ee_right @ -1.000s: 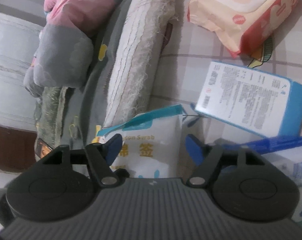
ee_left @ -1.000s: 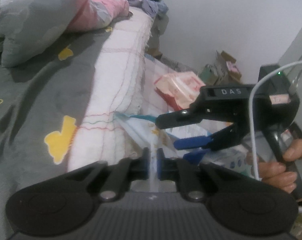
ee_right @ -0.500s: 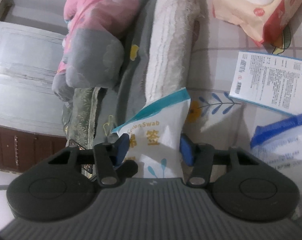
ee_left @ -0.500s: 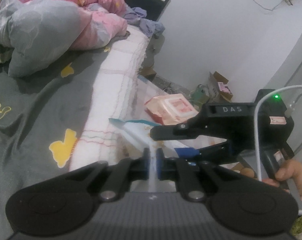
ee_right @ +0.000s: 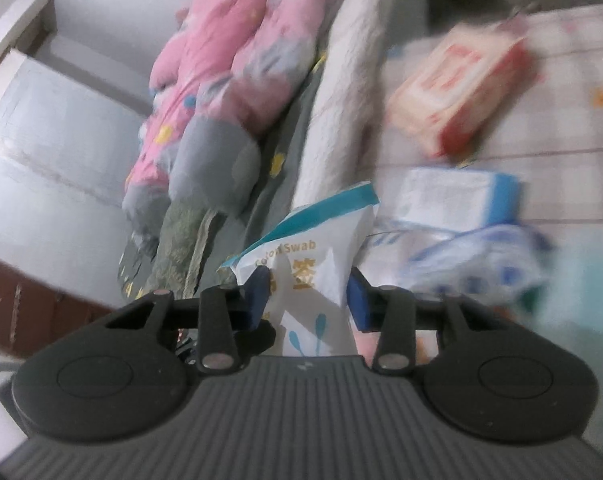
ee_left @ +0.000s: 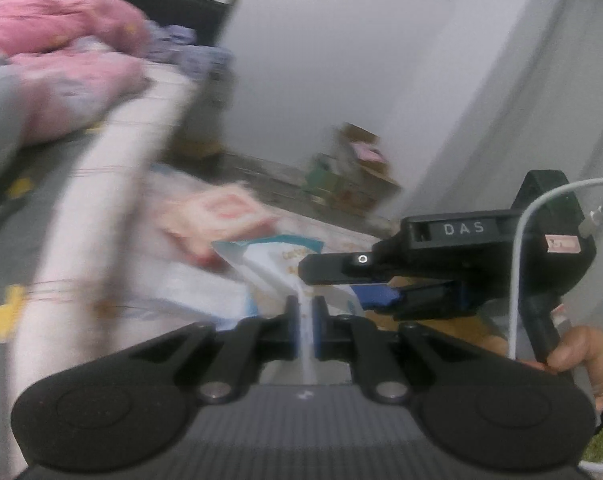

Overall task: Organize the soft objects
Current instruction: 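Carry the cotton-swab bag with the right tool into the box and release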

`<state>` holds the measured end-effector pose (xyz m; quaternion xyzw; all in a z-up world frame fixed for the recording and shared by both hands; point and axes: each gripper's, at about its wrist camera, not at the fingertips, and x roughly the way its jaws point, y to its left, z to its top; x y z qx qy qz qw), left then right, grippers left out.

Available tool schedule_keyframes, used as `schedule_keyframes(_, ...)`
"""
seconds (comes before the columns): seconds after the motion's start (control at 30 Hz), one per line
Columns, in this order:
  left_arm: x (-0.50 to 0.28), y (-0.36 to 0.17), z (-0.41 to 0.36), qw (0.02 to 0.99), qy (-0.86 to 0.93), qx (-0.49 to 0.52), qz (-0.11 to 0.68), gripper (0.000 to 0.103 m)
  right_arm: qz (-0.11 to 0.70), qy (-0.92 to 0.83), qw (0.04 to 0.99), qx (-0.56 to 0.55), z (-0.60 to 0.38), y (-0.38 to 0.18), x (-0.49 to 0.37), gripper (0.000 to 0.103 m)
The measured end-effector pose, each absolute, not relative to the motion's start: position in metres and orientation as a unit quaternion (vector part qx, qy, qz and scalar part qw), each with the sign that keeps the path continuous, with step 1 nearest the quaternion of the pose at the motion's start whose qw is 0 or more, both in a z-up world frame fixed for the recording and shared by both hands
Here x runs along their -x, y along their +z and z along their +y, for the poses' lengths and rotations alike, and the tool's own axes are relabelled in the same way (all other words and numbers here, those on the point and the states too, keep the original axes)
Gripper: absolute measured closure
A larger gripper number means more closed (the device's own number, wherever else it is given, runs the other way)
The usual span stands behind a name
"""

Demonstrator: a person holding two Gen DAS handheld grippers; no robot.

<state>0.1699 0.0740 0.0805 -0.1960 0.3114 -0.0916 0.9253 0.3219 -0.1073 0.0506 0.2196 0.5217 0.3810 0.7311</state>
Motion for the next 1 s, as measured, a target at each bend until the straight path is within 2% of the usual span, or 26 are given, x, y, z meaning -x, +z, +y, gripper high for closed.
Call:
schedule_keyframes(0.27,-0.225,0.075,-0.062,0.91,-0.207,0.141,0.329,0.095,0.482,0.271,0.794,-0.253,-0.277,0.07,-0.31,0.065)
schedule_keyframes(0.53,-0.283,0.031,-0.179,0.881,-0.251,0.083,0.393,0.091,0.489,0.178,0.807,-0.278,-0.405,0.023,-0.324,0.066)
schedule_keyframes(0.6,-0.293,0.021,-0.194,0.876,-0.25,0.069,0.406,0.081,0.494,0.166,0.807,-0.278,-0.422,0.007,-0.335,0.066)
schedule_keyframes(1.0,-0.32,0.015,-0.189,0.893,-0.198,0.034,0.402,0.067,0.525,0.136,0.817,-0.196,-0.434,-0.07,-0.432,0.066)
